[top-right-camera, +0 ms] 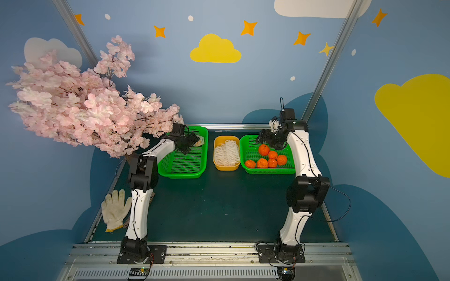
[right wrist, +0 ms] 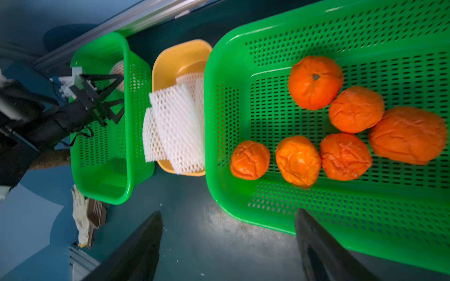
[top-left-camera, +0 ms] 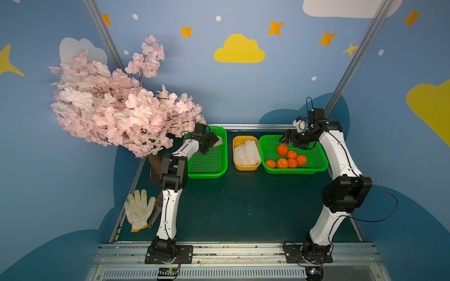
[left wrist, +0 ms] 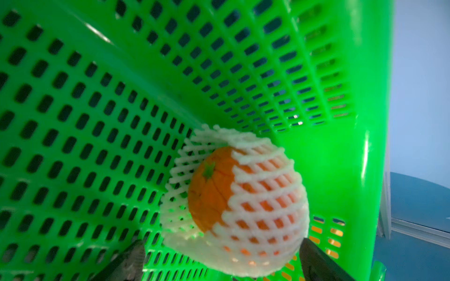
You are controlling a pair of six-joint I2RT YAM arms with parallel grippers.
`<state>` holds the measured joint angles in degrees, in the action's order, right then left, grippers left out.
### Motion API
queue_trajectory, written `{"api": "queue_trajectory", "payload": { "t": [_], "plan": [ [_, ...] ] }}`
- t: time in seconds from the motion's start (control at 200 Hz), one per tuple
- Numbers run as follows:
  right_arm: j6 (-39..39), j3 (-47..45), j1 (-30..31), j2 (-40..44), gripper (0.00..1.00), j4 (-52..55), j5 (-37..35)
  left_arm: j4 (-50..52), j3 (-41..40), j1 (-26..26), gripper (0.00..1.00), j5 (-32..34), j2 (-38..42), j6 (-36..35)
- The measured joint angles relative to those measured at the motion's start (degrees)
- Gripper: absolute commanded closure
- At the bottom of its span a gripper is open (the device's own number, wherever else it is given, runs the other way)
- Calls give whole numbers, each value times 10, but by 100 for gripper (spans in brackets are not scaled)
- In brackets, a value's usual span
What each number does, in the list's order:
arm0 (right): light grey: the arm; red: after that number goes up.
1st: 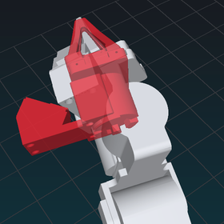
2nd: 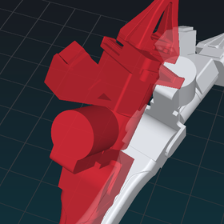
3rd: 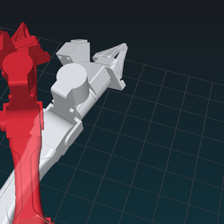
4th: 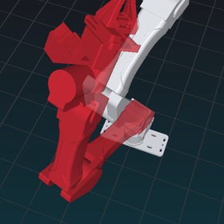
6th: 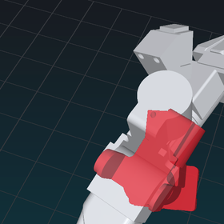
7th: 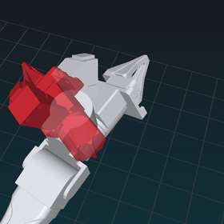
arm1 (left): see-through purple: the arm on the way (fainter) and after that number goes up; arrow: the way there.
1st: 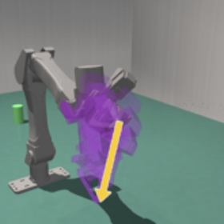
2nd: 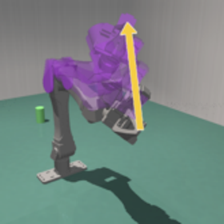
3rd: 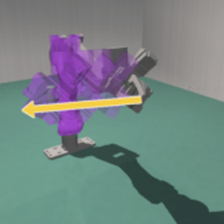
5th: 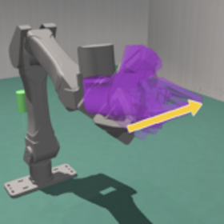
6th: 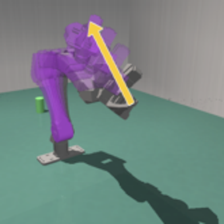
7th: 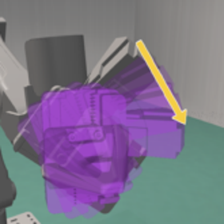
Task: Remove foam nets from oranges
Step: Pick up the orange from the basket.
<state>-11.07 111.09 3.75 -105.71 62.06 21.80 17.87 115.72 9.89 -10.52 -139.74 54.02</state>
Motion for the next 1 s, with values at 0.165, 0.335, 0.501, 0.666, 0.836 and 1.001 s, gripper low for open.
{"api": "queue_trajectory", "payload": {
  "t": [0.165, 0.335, 0.501, 0.666, 0.836, 1.001],
  "plan": [
    [-4, -66, 31, 65, 16, 0, 9, -28, -3, -2, 3, 11, -2, 29],
    [-5, -121, 39, 128, 16, -1, 19, -61, 3, -2, 6, 11, -21, 58],
    [-5, -152, 39, 155, 16, 0, 20, -76, 18, -2, 8, 11, -32, 79],
    [-5, -160, 39, 163, 16, 2, 20, -91, 19, -3, 18, 9, -40, 94],
    [-5, -166, 39, 179, 16, 5, 20, -104, 27, -2, 30, -7, -51, 97],
    [-6, -178, 39, 195, 16, 5, 20, -122, 13, -5, 42, -29, -51, 97]
  ]
}}
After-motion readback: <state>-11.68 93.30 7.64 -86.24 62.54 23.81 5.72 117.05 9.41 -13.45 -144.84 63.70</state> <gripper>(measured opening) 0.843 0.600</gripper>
